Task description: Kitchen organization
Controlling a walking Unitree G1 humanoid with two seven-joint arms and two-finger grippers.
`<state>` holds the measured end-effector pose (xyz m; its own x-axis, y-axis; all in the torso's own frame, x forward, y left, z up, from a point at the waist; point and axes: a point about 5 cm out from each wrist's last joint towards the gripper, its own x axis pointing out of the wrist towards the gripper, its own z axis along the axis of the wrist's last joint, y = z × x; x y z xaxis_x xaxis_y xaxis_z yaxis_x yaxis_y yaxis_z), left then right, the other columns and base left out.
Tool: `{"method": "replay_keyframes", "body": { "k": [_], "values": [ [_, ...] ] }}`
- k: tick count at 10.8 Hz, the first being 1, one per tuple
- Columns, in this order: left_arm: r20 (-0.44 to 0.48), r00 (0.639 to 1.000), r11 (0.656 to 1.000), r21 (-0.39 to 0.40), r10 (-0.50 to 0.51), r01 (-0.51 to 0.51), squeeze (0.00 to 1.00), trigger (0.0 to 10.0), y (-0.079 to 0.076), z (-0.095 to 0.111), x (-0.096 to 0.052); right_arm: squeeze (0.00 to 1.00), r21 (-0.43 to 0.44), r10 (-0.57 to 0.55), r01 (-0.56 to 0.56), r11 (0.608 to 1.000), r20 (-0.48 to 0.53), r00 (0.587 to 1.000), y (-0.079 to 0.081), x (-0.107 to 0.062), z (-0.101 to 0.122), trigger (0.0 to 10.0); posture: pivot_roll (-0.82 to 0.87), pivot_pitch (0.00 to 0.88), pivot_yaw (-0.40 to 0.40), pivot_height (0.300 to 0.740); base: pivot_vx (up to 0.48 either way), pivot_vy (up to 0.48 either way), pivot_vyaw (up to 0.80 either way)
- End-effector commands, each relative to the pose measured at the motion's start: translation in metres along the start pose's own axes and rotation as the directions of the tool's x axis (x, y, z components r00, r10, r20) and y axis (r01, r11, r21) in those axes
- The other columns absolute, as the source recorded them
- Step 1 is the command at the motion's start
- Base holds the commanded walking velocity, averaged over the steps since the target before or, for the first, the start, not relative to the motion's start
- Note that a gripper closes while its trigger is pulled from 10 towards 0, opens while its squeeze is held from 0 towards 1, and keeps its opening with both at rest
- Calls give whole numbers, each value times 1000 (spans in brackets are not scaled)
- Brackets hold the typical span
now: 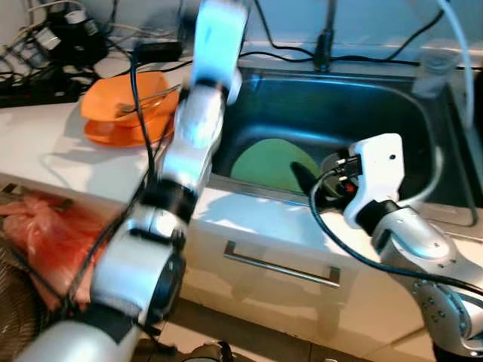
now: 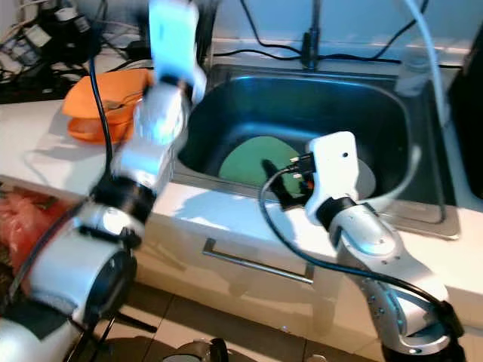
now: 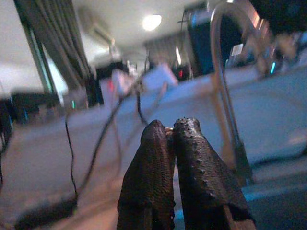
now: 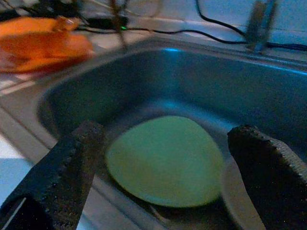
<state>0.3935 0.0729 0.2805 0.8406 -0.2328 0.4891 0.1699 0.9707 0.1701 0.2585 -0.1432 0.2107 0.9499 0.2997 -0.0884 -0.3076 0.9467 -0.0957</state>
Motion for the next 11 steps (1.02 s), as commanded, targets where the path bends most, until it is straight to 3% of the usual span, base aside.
{"method": "replay_keyframes", "body": {
  "k": [1,3,6,11],
  "values": [
    [-27,999,999,-34,22,-23,0,0,7,-4,-2,0,-8,-30,30,1000,-35,999,-4,0,-4,10000,-136,77,119,740,0,0,0],
    [-107,993,991,-119,49,-62,0,0,10,-19,-9,0,-35,-68,65,997,-82,994,-13,-2,-6,10000,-155,86,107,740,0,0,0],
    [-167,985,979,-193,39,-72,0,0,4,-32,-14,0,-78,-8,-2,997,-118,993,-13,-4,-4,10000,-181,90,104,740,0,0,0],
    [-214,977,937,-342,3,-78,0,0,-13,-40,-13,0,-60,122,-123,991,-31,992,0,11,24,10000,-214,90,111,740,0,0,0]
  ]
}}
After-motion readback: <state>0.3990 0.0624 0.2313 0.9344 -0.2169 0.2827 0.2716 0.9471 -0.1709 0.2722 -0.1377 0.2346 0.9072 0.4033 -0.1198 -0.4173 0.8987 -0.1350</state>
